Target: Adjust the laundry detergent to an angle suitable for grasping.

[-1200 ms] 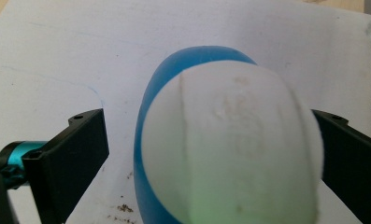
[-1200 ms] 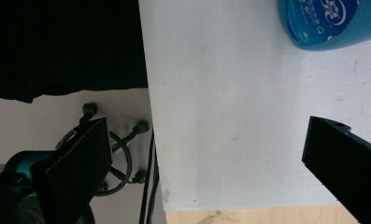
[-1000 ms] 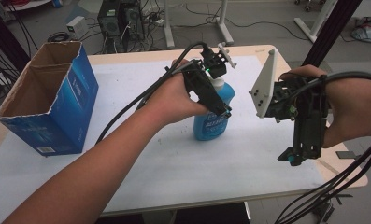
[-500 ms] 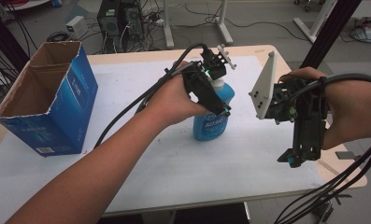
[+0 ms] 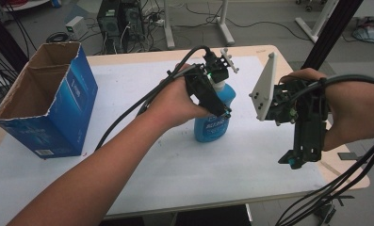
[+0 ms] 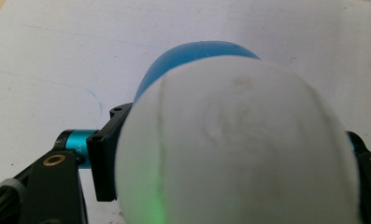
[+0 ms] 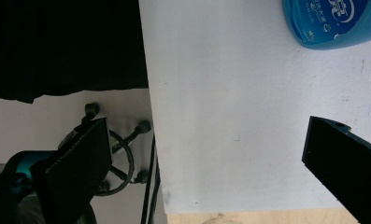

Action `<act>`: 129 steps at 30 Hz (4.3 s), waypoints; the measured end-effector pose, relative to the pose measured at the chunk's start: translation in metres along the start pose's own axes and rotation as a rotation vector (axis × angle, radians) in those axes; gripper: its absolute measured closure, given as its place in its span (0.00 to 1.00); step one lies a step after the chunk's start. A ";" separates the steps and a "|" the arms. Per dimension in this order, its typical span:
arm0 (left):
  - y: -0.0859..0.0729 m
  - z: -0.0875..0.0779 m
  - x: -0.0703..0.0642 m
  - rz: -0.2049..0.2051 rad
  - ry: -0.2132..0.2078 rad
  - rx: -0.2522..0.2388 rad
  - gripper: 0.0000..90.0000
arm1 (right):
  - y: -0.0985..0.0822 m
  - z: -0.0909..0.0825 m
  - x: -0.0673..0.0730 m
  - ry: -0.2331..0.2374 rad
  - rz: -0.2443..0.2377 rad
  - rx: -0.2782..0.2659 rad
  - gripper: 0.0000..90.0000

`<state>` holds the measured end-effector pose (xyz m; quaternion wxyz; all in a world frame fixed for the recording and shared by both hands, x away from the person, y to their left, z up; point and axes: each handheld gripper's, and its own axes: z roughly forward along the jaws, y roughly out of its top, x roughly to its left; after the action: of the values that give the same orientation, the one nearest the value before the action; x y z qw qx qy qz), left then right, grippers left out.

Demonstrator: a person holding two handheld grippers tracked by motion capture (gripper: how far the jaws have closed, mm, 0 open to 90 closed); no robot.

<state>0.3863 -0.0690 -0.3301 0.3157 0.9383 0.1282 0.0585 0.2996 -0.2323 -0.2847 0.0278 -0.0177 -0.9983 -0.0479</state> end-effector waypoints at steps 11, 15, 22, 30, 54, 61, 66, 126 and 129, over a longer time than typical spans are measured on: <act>0.000 0.001 -0.001 0.005 0.014 0.005 0.35 | 0.000 0.001 -0.001 0.002 0.002 0.007 0.01; 0.000 0.001 0.000 0.013 0.014 0.011 0.38 | 0.001 0.001 -0.001 -0.002 0.001 0.003 0.01; 0.000 0.002 -0.001 0.019 0.009 0.012 0.42 | 0.000 0.001 -0.001 -0.001 0.004 0.006 0.01; -0.001 0.002 0.001 -0.011 -0.012 0.012 0.46 | -0.002 0.003 0.000 0.001 0.008 0.003 0.01; -0.009 -0.051 0.005 0.052 -0.044 0.019 0.47 | 0.009 0.004 0.002 -0.002 -0.012 0.000 0.01; -0.019 -0.083 0.019 0.071 -0.079 0.023 0.47 | 0.023 0.007 0.002 0.002 -0.027 0.006 0.01; -0.027 -0.103 0.024 0.128 -0.101 0.042 0.47 | 0.033 0.008 0.001 0.007 -0.040 0.018 0.01; -0.111 -0.100 0.036 0.566 -0.522 -0.004 0.47 | 0.067 0.021 -0.008 0.032 -0.050 0.043 0.01; -0.114 -0.097 0.037 0.563 -0.525 -0.003 0.47 | 0.067 0.023 -0.009 0.035 -0.049 0.042 0.01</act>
<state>0.3799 0.0848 -0.3214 0.3109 0.9193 -0.2199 -0.0989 0.3094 -0.1637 -0.3017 0.0446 0.0084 -0.9986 -0.0278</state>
